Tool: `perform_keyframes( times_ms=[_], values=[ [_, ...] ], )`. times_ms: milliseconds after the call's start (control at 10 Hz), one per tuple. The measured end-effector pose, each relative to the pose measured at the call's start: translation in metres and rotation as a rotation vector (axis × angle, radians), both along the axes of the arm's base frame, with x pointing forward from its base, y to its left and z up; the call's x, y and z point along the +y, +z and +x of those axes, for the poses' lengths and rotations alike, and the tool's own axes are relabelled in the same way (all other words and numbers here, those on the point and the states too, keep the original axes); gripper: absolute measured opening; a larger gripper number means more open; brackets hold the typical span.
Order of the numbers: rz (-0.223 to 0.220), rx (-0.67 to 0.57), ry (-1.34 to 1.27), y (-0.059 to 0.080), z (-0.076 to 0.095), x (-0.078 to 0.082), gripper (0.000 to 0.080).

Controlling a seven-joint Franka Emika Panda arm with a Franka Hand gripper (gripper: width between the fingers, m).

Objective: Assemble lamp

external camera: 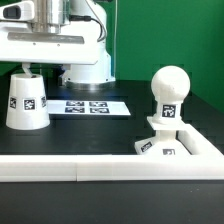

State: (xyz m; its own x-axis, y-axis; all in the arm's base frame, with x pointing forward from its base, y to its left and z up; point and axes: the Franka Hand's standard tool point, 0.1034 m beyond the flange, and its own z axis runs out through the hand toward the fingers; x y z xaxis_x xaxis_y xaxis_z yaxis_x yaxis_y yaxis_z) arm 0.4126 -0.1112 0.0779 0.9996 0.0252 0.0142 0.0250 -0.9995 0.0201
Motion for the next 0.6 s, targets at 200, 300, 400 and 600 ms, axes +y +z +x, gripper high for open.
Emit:
perform_keyframes(
  times_ms=[200, 300, 400, 600],
  values=[
    [0.0, 0.001, 0.0, -0.0003, -0.0002, 0.0, 0.027],
    [0.0, -0.001, 0.001, 0.0002, 0.0005, 0.0001, 0.0081],
    [-0.001, -0.003, 0.001, 0.0006, 0.0009, 0.0001, 0.0042],
    [-0.001, -0.003, 0.001, 0.0006, 0.0009, 0.0001, 0.0042]
  ],
)
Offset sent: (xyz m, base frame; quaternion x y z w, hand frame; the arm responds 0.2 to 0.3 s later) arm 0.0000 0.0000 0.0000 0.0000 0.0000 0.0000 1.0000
